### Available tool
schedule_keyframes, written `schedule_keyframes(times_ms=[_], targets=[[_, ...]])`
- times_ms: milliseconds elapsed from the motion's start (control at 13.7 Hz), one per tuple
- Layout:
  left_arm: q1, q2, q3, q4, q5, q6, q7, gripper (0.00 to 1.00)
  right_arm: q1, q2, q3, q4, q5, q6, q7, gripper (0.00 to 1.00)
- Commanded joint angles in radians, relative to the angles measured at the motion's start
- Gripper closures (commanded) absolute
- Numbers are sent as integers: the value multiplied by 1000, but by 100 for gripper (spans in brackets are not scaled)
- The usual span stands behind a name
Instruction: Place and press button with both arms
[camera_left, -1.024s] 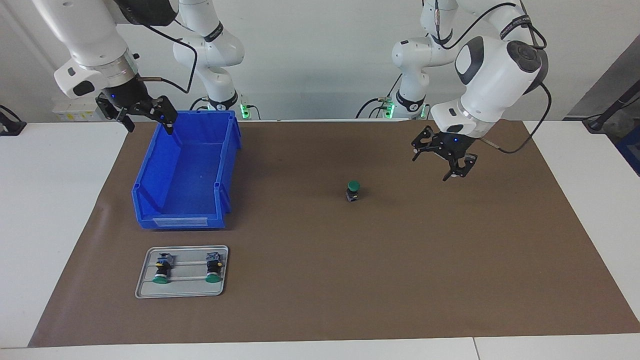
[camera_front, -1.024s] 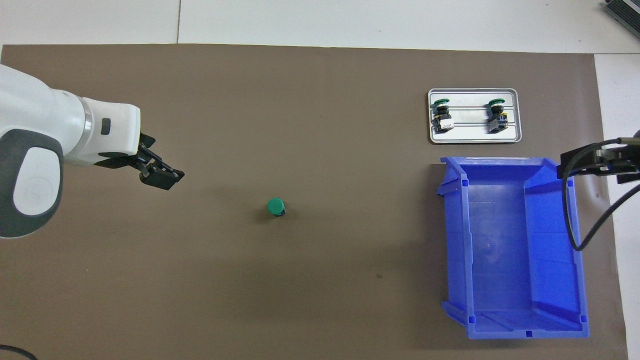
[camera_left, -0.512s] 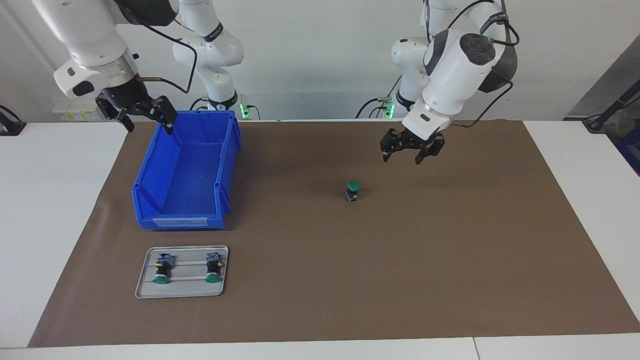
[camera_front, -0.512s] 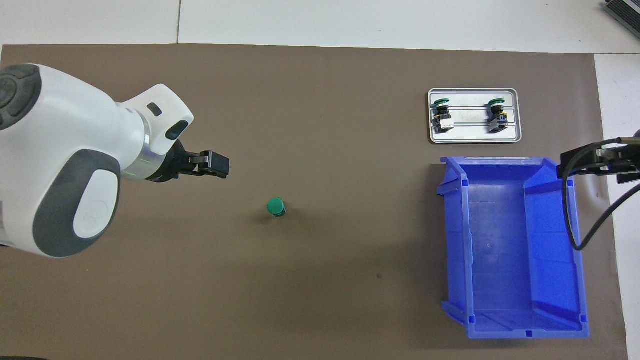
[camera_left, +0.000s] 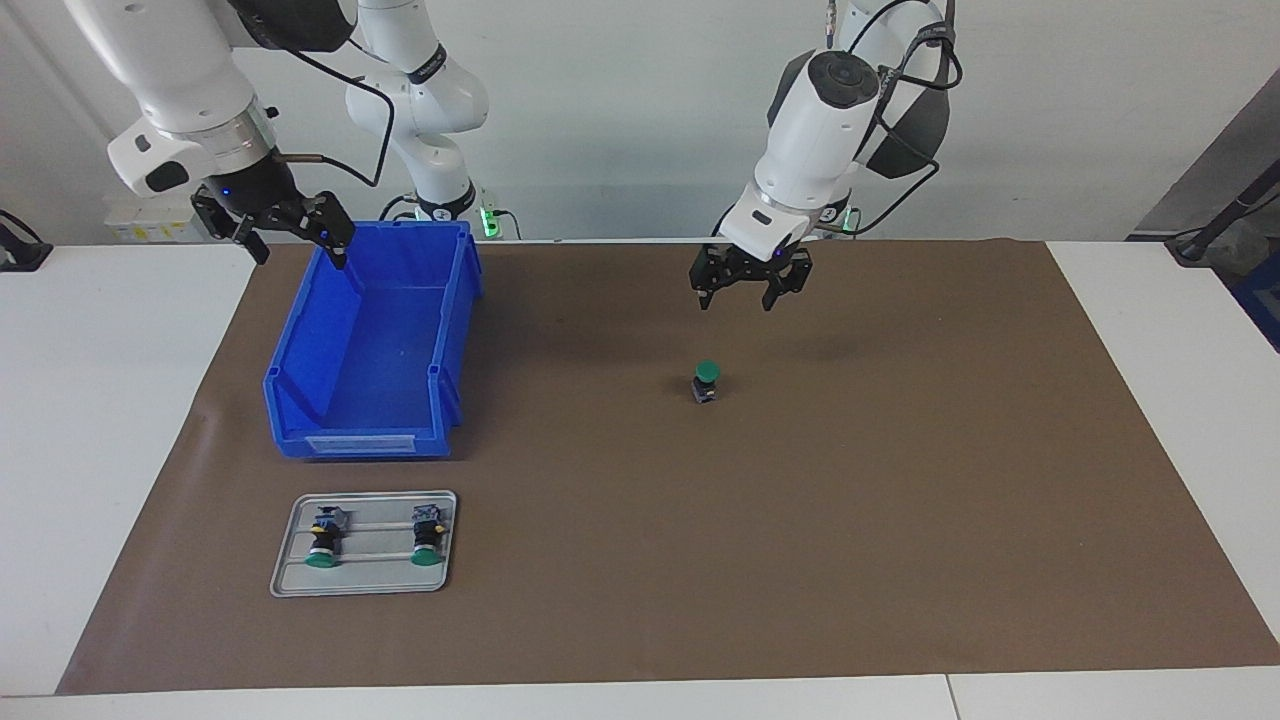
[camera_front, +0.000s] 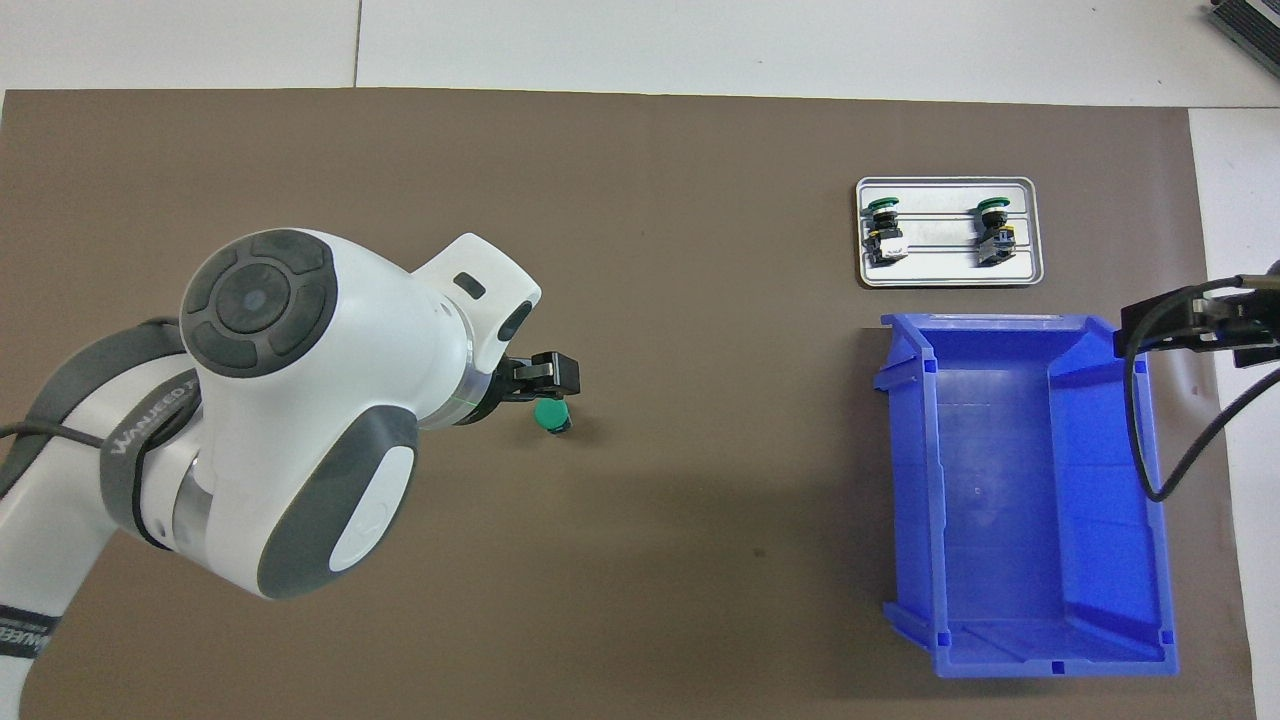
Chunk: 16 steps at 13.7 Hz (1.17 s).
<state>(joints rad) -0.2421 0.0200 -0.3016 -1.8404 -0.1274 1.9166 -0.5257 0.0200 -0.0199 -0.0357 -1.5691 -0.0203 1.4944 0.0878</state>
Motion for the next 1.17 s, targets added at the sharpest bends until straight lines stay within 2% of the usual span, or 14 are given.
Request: schedule_keyframes(times_ms=[0, 439, 659, 878, 1098], targets=[[-13, -29, 12, -75, 48, 44, -22, 35, -6, -18, 4, -19, 3, -3, -26, 0], [-57, 35, 12, -89, 111, 117, -86, 37, -6, -18, 4, -19, 3, -3, -28, 0], [-98, 98, 12, -82, 111, 173, -122, 49, -6, -18, 4, -19, 3, -3, -26, 0], [-98, 109, 12, -89, 152, 165, -120, 50, -6, -18, 4, -19, 3, -3, -28, 0], [-94, 121, 12, -109, 152, 208, -119, 66, -6, -18, 4, -19, 3, -3, -26, 0]])
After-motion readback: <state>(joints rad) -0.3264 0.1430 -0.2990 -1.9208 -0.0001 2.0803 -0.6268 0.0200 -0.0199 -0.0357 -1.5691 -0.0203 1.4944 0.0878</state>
